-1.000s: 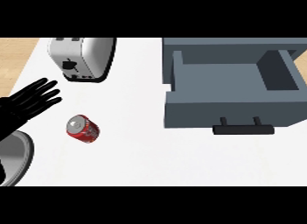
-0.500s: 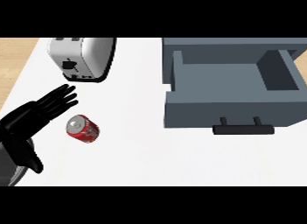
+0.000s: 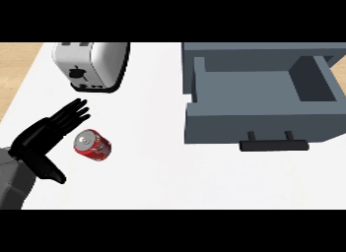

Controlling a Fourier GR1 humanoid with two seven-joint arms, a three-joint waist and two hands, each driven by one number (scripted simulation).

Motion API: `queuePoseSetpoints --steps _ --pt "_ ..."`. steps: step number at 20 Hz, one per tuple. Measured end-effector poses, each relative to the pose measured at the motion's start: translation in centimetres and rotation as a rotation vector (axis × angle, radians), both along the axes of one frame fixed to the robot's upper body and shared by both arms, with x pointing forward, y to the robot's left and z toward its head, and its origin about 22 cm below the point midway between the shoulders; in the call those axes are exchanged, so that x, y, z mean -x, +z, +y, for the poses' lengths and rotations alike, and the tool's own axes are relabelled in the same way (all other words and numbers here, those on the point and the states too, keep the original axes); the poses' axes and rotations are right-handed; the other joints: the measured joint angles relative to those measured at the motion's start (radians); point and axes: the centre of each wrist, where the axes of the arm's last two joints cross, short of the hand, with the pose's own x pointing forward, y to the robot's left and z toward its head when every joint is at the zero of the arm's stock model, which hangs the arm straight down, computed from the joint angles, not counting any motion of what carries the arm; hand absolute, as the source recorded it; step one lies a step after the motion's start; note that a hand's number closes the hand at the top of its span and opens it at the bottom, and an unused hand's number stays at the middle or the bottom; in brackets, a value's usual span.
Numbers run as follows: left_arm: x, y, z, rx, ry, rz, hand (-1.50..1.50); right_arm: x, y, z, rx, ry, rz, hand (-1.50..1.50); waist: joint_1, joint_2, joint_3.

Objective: Pick up the can, place it into the drawer and close the drawer

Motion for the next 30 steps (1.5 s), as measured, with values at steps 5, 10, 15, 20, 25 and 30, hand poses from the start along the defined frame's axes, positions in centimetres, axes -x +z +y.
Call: queuePoseSetpoints --steps 5,10,15,20,25,30 --pt "-0.3 -1.6 1.7 -0.018 0.022 0.015 -1.5 0.5 0.1 -0.5 0.002 0.002 -0.012 -1.5 -0.003 0.001 0.0" --pt "-0.1 -3.8 2.4 -0.067 0.054 0.054 -1.5 0.6 0.2 -0.3 -0.001 0.012 -0.01 -1.5 -0.006 0.002 -0.001" --pt "0.2 -5.6 1.9 -0.087 0.065 0.091 -1.5 0.9 0.8 -0.2 -0.001 0.008 -0.014 -1.5 -0.006 0.002 -0.001" --pt "0.3 -6.9 1.4 -0.093 0.079 0.117 -1.5 1.3 0.9 -0.6 -0.007 0.015 -0.006 -1.5 -0.012 0.004 -0.002" --pt "0.3 -8.0 0.2 -0.081 0.069 0.143 -1.5 1.2 0.8 -0.6 -0.008 0.01 -0.007 -1.5 -0.013 0.005 -0.002" --pt "-0.3 -8.1 -0.4 -0.05 0.071 0.17 -1.5 1.3 1.2 -0.3 -0.009 0.016 -0.008 -1.5 -0.012 0.005 -0.002"
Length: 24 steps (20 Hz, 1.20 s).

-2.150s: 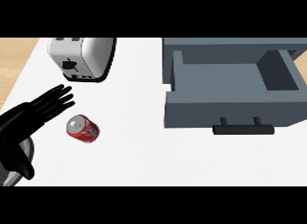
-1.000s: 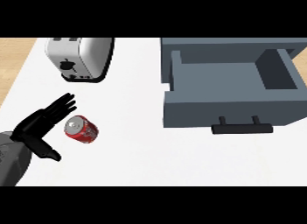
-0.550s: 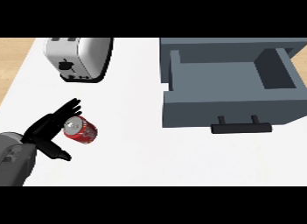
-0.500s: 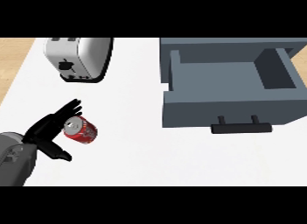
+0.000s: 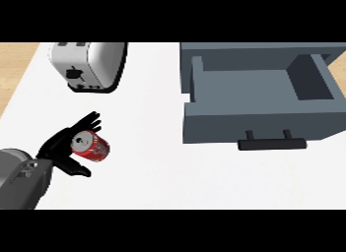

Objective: Pick up the can, place it into the drawer and close the drawer

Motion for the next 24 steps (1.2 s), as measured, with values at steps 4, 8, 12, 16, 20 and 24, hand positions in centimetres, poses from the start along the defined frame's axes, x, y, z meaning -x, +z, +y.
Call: queuePoseSetpoints --steps 4,8,12,16,20,24 --pt "-0.5 -0.3 -1.2 0.037 -0.011 0.022 1.5 0.2 0.1 -0.3 -0.006 -0.003 0.008 -1.5 0.001 -0.001 0.001" --pt "-0.6 -0.6 -2.2 0.071 -0.059 0.055 1.5 0.1 -0.2 -0.4 -0.012 -0.001 0.006 -1.5 0.002 -0.001 0.001" --pt "-1.2 -0.3 -3.3 0.111 -0.104 0.047 1.5 0.6 -0.2 -0.4 -0.019 0.009 0.004 -1.5 0.004 -0.003 0.001" --pt "-1.4 -0.4 -4.6 0.161 -0.015 -0.005 1.5 0.8 -0.2 -0.2 -0.02 -0.006 0.013 -1.5 0.016 -0.007 0.002" --pt "-1.1 -1.2 -5.8 0.224 0.292 -0.085 1.5 1.1 0.0 -0.3 -0.017 -0.023 0.011 -1.5 0.029 -0.012 0.003" --pt "-1.6 -1.0 -8.6 0.258 0.459 -0.156 1.5 1.3 0.1 0.4 -0.022 -0.029 0.009 -1.5 0.037 -0.016 0.004"
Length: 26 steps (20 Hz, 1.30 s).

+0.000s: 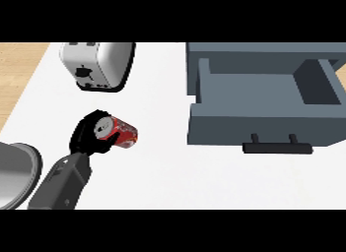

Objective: Pick up the can, place it into the drawer and close the drawer

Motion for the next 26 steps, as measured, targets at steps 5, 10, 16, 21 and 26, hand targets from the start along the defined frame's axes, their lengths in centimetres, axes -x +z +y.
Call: queuePoseSetpoints --steps 5,10,16,21,26 --pt "-1.6 2.8 -3.1 0.003 0.062 -0.061 1.5 0.7 0.2 0.0 -0.002 -0.014 0.0 -1.5 0.004 -0.003 0.001" --pt "-3.0 7.8 -4.7 -0.031 0.069 -0.128 1.5 1.2 0.2 0.3 -0.002 -0.013 0.006 -1.5 0.001 -0.003 0.0" --pt "-3.2 14.1 -6.7 -0.068 0.068 -0.165 1.5 0.9 0.3 0.7 -0.007 -0.012 -0.002 -1.5 -0.007 0.001 0.0" --pt "-3.3 19.1 -9.6 -0.097 0.067 -0.191 1.5 0.4 0.7 0.6 -0.013 -0.007 -0.005 -1.5 -0.013 0.004 -0.001" --pt "-3.8 22.3 -12.0 -0.117 0.066 -0.207 1.5 0.0 0.9 1.0 -0.02 -0.007 -0.006 -1.5 -0.019 0.007 -0.001"
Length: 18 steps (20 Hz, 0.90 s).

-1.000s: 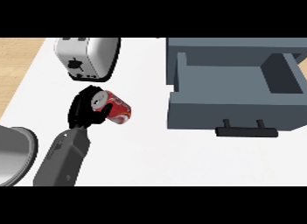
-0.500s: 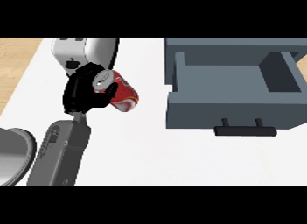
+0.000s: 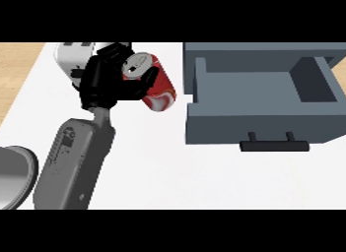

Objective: Pick up the can, place it into the drawer and close the drawer

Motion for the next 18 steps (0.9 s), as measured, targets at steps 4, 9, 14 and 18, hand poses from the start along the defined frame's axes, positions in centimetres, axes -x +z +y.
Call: queuePoseSetpoints --steps 4,9,14,18 --pt "-0.5 2.3 -1.8 -0.013 -0.002 -0.006 1.5 0.0 -0.2 -0.3 0.004 0.009 0.001 -1.5 -0.003 0.001 0.0" --pt "-1.5 5.0 -4.3 -0.017 -0.018 -0.009 1.5 -0.7 -0.1 -0.1 -0.001 0.013 -0.002 -1.5 -0.005 0.002 0.0" --pt "-2.5 6.4 -6.9 -0.032 -0.016 -0.014 1.5 -1.1 0.0 0.0 -0.005 0.016 -0.004 -1.5 -0.011 0.003 0.0" --pt "-3.5 7.2 -8.7 -0.047 -0.013 -0.018 1.5 -1.1 0.0 -0.1 -0.003 0.022 -0.008 -1.5 -0.015 0.004 0.0"
